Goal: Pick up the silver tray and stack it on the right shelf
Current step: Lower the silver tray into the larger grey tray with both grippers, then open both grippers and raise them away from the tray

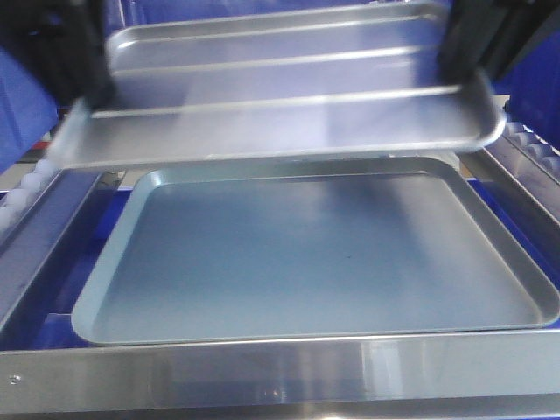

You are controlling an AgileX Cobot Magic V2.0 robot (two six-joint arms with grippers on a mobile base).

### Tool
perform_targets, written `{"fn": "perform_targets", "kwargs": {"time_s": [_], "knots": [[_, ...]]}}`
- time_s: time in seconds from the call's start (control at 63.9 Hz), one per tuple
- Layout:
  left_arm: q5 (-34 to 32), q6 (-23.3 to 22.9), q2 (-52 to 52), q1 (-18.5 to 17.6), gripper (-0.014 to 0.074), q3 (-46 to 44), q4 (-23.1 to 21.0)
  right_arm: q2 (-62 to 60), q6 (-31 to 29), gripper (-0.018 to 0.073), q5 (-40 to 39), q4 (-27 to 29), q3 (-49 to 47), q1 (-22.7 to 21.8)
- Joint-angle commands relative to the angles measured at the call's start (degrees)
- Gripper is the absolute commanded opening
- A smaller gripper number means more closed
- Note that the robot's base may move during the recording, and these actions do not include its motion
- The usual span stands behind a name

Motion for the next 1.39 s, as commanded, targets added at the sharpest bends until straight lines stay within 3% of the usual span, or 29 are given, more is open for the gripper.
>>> {"fn": "perform_targets", "kwargs": {"time_s": [0.0,0.235,0.658,0.736,0.877,0.955,1.049,1.127,1.205,1.378], "knots": [[-0.63,1.81,1.33,-0.19,-0.0093,-4.56,1.83,-1.48,-6.46,0.0058,-2.40,0.96,-3.24,-3.96],[-2.52,1.81,9.55,-0.19,-0.0093,-7.13,1.94,4.15,-17.03,0.0058,-3.90,3.84,-3.27,-11.17],[-10.01,1.37,20.21,1.06,-0.0083,-7.13,5.25,18.33,-17.23,0.0058,-11.79,2.36,-3.27,-11.64],[-11.23,1.37,21.33,2.34,-0.0031,-7.13,3.79,20.02,-17.38,0.0059,-12.08,2.32,-3.27,-11.64],[-12.50,1.83,22.02,4.37,0.0188,-7.13,0.24,21.44,-17.55,0.0067,-12.93,1.99,-3.27,-11.64],[-12.72,2.09,22.02,4.52,0.0336,-7.13,0.14,21.28,-17.55,0.0121,-13.98,1.95,-3.27,-11.64],[-12.72,2.19,22.02,4.52,0.0432,-7.13,0.14,21.19,-17.55,0.0266,-14.61,1.95,-3.32,-11.64],[-12.48,2.19,21.91,4.52,0.0445,-7.13,0.14,21.19,-17.55,0.0431,-14.27,1.95,-3.34,-11.64],[-12.29,2.19,21.45,4.52,0.0444,-7.13,0.01,21.13,-17.55,0.0540,-13.62,1.95,-3.34,-11.64],[-10.75,2.19,18.30,4.52,0.0443,-7.13,-0.10,19.99,-17.55,0.0573,-11.31,1.95,-3.34,-11.64]]}}
